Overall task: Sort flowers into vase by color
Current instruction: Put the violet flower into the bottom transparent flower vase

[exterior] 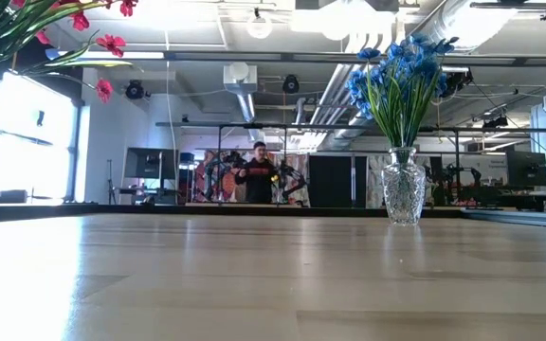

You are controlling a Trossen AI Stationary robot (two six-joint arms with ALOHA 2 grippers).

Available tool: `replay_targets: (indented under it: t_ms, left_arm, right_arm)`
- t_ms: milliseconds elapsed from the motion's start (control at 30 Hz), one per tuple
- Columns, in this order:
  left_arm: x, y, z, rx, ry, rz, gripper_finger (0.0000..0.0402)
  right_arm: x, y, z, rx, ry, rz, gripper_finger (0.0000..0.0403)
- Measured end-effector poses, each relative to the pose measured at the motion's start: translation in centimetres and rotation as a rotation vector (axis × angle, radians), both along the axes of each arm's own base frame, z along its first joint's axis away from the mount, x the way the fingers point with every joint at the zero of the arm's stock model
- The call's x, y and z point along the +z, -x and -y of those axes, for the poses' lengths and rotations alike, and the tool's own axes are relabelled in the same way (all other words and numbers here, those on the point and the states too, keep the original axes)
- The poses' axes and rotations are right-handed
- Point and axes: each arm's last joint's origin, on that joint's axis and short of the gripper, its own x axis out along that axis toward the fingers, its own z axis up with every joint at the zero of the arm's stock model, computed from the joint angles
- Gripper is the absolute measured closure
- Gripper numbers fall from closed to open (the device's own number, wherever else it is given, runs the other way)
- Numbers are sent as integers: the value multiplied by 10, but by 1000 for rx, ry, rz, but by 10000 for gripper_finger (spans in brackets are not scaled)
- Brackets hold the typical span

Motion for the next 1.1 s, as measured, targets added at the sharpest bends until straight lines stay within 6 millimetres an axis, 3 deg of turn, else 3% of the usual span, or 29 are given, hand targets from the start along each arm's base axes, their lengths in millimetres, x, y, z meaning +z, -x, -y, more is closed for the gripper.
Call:
replay_targets:
  t_ms: [100,433,1100]
  left_arm:
    - [-2,-3,1,-4,-6,-5,401]
    - [-3,-3,0,11,-2,-12,401]
    - [-3,-3,1,3,-4,-9,401]
  right_arm:
    - [-1,-1,0,-9,-15,0,237]
    - [-3,-1,0,-4,-11,-17,394]
    - [-3,-1,-1,-8,-12,-21,402]
